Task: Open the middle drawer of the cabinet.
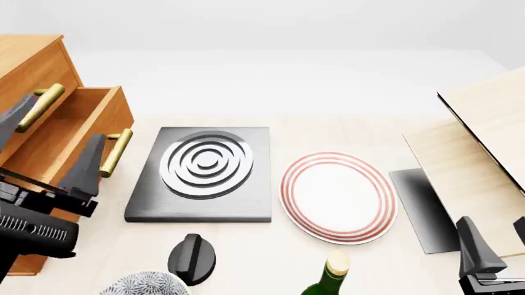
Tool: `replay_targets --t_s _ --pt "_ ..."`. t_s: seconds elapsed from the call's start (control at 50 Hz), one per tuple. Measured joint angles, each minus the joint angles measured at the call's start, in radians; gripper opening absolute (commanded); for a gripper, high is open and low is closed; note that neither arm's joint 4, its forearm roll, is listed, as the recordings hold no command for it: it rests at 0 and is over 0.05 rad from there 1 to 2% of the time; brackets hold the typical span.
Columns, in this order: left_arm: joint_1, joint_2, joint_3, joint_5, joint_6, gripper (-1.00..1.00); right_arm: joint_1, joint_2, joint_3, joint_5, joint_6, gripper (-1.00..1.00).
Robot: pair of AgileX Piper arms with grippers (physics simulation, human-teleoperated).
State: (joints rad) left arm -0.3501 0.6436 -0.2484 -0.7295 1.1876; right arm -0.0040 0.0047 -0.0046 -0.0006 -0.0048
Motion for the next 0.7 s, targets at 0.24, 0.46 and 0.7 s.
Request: replay_targets --t_s 0.24,0.46,0.7 --pt "-0.013 -0.153 -0.038 0.128 -0.018 1.00 0.000 0.000 0.000 0.000 0.000 1.00" --pt "-0.005 -0.235 -0.084 0.228 -0.059 1.00 0.000 0.000 0.000 0.000 0.000 1.00" --pt "0.061 -0.319 -0.219 0.458 -0.196 1.00 0.000 0.000 0.000 0.000 0.000 1.00"
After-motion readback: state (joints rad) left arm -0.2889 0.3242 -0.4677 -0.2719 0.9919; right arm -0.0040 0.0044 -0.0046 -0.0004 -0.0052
